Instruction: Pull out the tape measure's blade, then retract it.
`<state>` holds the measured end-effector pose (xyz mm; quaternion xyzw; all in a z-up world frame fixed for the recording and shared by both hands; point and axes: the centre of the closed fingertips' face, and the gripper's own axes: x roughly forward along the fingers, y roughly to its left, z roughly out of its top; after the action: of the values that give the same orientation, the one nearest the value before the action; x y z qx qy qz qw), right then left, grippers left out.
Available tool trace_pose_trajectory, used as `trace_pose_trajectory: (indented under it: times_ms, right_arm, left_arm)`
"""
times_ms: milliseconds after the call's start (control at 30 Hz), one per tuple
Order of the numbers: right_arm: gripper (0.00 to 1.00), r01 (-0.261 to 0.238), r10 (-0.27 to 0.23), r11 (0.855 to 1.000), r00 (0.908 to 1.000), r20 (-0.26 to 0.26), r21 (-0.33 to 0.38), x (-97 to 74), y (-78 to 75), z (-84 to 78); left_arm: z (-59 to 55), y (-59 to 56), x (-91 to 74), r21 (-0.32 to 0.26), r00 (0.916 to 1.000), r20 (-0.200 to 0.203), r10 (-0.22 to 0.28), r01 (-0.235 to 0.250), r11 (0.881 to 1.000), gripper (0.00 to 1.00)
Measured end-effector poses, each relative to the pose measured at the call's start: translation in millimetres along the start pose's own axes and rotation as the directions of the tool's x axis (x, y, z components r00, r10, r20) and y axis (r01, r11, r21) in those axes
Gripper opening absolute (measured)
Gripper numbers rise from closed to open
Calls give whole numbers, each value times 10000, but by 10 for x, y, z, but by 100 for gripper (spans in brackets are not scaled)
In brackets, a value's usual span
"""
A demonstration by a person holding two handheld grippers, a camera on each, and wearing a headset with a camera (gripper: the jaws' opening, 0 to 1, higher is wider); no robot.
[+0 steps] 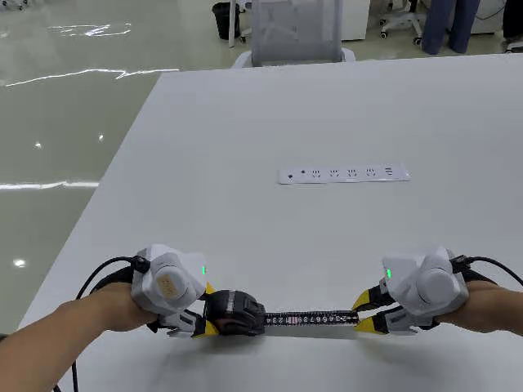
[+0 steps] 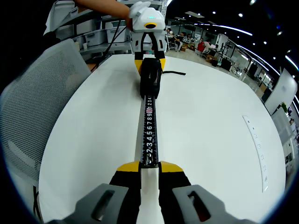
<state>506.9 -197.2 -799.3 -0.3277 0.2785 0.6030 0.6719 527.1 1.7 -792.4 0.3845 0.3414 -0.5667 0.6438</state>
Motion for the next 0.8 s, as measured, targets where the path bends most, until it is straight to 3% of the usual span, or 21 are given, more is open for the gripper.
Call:
trace_pose_trajectory:
  times_ms: [800]
  right_arm:
    - [12,54,-54,10000,9999,-87,60,-107,16,-109]
  left_arm:
    - [14,-9,7,20,10000,-2,6,-6,10000,25]
